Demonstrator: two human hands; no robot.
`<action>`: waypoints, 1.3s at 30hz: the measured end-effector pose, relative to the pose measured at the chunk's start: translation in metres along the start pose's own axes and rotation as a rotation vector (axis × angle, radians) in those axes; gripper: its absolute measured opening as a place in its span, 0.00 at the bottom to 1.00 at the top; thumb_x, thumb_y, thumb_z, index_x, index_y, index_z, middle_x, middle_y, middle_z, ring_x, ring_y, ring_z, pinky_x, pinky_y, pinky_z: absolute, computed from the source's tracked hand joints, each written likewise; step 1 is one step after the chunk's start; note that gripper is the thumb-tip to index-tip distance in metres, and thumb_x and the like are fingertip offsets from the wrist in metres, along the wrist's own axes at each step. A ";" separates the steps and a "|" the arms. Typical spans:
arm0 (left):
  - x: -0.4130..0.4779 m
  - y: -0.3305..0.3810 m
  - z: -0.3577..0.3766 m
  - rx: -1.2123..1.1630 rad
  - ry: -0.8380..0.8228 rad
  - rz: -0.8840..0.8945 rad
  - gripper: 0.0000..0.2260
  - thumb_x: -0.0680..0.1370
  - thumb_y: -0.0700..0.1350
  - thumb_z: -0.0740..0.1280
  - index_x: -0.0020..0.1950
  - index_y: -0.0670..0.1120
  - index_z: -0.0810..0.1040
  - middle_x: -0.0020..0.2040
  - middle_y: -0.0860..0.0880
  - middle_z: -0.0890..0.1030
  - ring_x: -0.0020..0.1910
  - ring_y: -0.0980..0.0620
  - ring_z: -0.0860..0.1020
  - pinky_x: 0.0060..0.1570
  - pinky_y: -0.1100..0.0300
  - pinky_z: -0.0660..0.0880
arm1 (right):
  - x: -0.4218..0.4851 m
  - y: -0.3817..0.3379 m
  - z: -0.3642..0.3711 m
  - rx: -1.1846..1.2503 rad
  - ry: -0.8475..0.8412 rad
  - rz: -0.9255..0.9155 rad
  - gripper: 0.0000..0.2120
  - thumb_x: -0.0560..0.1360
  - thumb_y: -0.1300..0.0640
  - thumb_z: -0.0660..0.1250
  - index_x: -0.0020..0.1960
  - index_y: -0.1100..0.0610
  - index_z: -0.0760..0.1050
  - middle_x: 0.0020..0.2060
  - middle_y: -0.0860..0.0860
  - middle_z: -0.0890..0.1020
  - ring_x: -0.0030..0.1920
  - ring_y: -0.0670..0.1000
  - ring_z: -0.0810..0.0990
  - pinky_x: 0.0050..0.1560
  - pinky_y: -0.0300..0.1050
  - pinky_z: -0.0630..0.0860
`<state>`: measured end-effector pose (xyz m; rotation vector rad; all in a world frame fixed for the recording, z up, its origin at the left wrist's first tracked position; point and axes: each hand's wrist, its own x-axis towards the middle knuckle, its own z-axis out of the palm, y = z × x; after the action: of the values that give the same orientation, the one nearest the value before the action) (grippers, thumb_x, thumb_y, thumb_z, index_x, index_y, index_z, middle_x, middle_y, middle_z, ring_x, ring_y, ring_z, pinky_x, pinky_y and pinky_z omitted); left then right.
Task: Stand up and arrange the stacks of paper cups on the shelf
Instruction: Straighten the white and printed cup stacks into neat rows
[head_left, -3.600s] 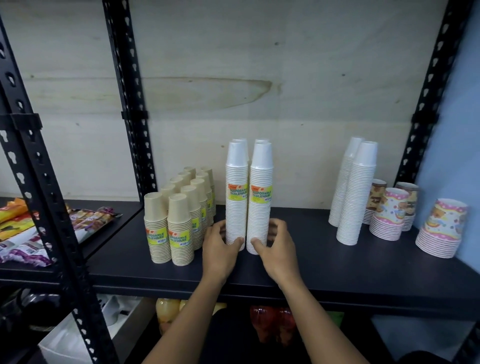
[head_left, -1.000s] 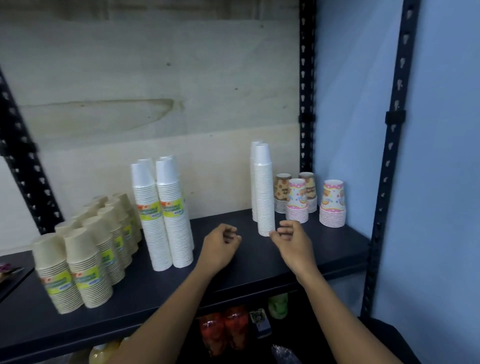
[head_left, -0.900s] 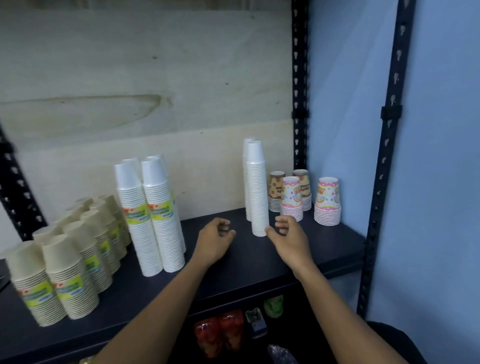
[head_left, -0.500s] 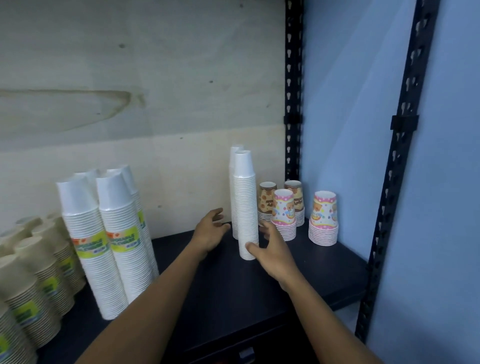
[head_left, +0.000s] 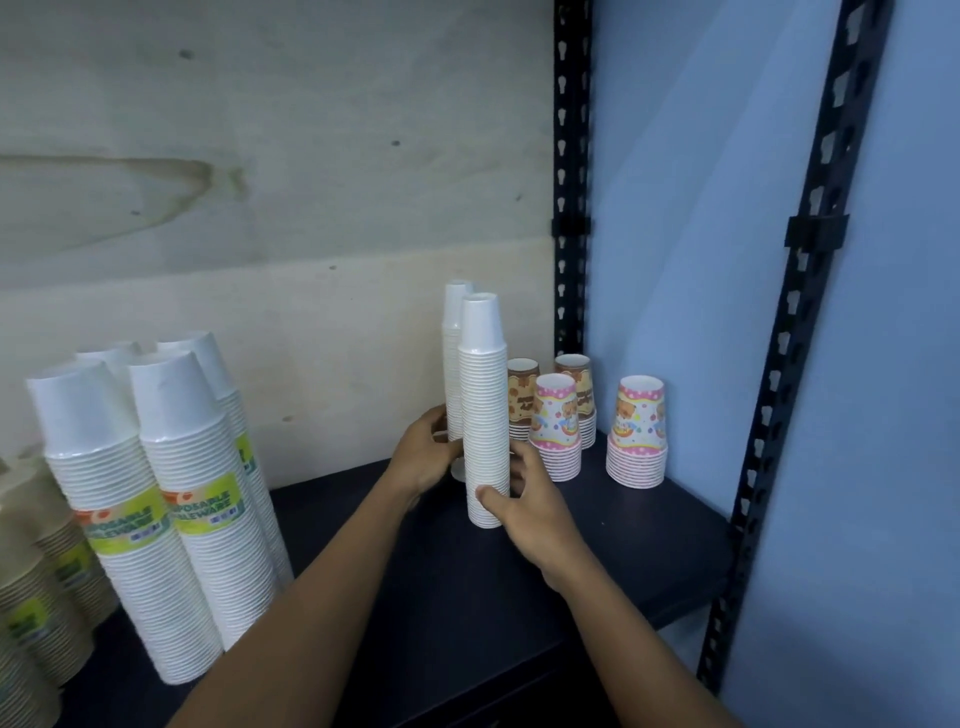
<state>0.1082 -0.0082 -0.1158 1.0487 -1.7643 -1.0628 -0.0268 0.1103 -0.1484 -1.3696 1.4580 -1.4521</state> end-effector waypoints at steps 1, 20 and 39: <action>-0.002 0.000 0.002 -0.014 0.021 -0.004 0.23 0.77 0.42 0.74 0.71 0.51 0.74 0.61 0.54 0.81 0.59 0.56 0.79 0.54 0.61 0.76 | -0.003 -0.001 -0.002 0.006 0.008 0.002 0.29 0.74 0.56 0.73 0.70 0.43 0.66 0.60 0.39 0.79 0.58 0.39 0.79 0.58 0.41 0.77; -0.186 0.054 -0.022 -0.004 0.319 0.020 0.27 0.74 0.41 0.77 0.71 0.48 0.75 0.62 0.52 0.82 0.58 0.55 0.81 0.60 0.55 0.79 | -0.096 -0.049 -0.019 0.086 -0.079 -0.118 0.24 0.73 0.59 0.76 0.67 0.50 0.73 0.54 0.44 0.85 0.49 0.38 0.84 0.53 0.41 0.80; -0.328 0.038 -0.123 0.015 0.534 0.003 0.23 0.76 0.40 0.74 0.70 0.50 0.76 0.60 0.54 0.84 0.53 0.61 0.83 0.50 0.65 0.80 | -0.165 -0.082 0.103 0.143 -0.279 -0.150 0.26 0.74 0.55 0.76 0.69 0.44 0.70 0.55 0.40 0.82 0.54 0.39 0.81 0.47 0.34 0.75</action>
<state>0.3198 0.2741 -0.1116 1.2051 -1.3397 -0.6813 0.1279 0.2515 -0.1219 -1.5467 1.0754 -1.3630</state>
